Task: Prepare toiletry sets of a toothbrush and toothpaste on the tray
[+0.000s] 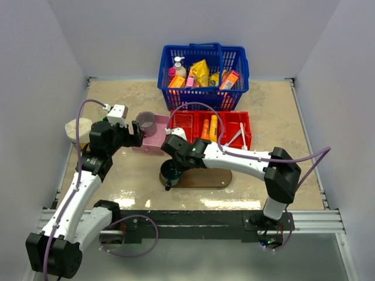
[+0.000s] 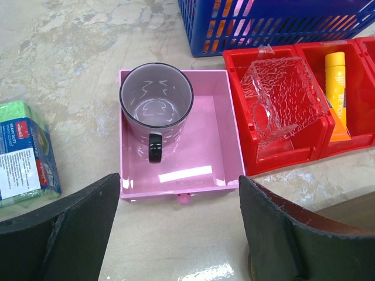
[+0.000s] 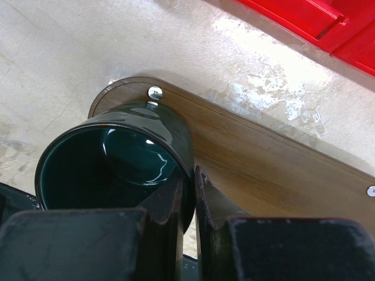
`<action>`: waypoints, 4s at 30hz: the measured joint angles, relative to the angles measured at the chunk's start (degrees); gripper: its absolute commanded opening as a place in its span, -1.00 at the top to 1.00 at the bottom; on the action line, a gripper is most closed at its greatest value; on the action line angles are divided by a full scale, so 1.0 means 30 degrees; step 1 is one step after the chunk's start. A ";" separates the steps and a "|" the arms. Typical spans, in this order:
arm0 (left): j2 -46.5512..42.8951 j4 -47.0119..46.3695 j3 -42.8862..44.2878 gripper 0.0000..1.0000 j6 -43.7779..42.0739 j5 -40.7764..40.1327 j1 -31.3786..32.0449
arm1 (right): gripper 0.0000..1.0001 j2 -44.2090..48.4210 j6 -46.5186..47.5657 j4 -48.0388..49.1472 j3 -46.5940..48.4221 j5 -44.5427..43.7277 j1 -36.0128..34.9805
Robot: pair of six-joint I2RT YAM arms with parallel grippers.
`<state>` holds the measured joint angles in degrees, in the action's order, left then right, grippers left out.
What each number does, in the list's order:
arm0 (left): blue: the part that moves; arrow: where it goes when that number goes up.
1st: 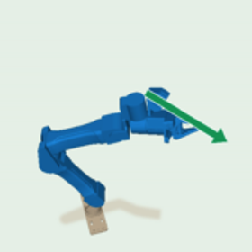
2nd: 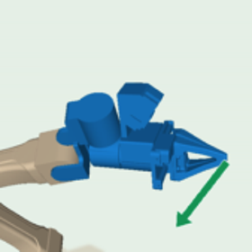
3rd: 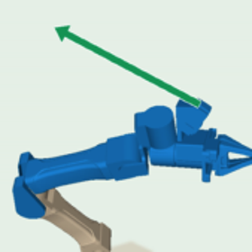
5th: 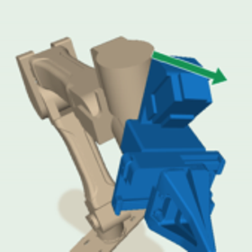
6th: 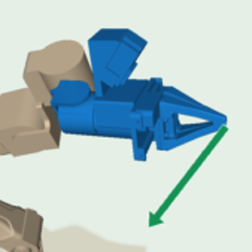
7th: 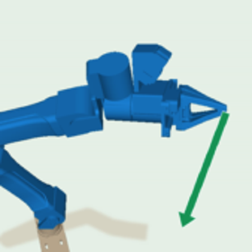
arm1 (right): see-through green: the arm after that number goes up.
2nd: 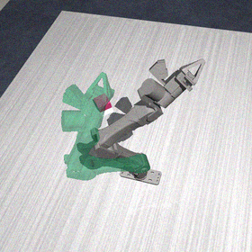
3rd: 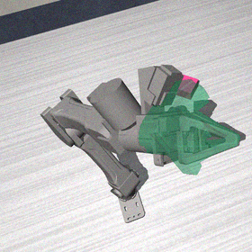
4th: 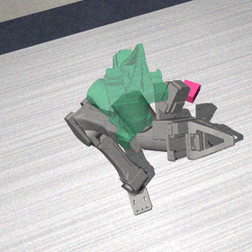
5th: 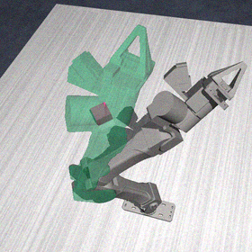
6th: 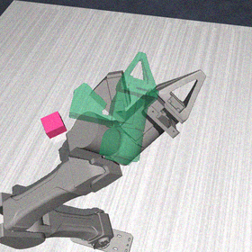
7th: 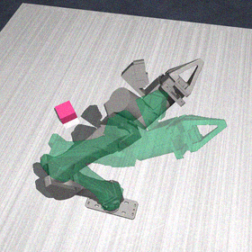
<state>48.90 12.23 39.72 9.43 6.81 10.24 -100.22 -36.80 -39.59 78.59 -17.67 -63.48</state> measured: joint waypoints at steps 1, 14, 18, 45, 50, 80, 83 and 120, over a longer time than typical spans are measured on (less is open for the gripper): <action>-0.0007 0.0000 0.0000 -0.72 0.0000 0.0000 0.0000 | 1.00 -0.0015 0.0066 -0.0073 0.0044 0.0000 0.0000; -0.0073 -0.0015 -0.0087 -0.72 -0.0007 0.0007 0.0000 | 1.00 -0.0109 0.2149 0.0357 0.0175 0.0721 0.0000; -0.0073 -0.0022 -0.0095 -0.72 -0.0007 0.0007 0.0000 | 1.00 -0.0109 0.3126 0.0510 0.0182 0.1188 0.0000; -0.0474 -0.0044 -0.0328 -0.72 -0.0007 0.0007 0.0000 | 1.00 -0.0087 0.6040 0.1173 0.1056 0.4386 0.0000; -0.0525 -0.0051 -0.0328 -0.72 -0.0007 0.0007 0.0000 | 1.00 -0.0087 0.6186 0.0546 0.1275 0.4233 0.0138; -0.0525 -0.0051 -0.0335 -0.72 -0.0007 0.0007 0.0000 | 1.00 -0.0903 0.6076 0.0007 0.1370 0.3220 0.1180; -0.0525 -0.0051 -0.0335 -0.72 -0.0007 0.0007 0.0000 | 1.00 -0.0903 0.6069 0.0000 0.1370 0.3213 0.1180; -0.0525 -0.0051 -0.0335 -0.73 0.0000 0.0095 0.0000 | 1.00 -0.0962 0.5450 -0.0095 0.1370 0.3242 0.1180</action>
<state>47.33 12.08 38.72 9.43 7.09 10.24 -103.11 -20.45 -39.88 82.70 -7.94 -59.94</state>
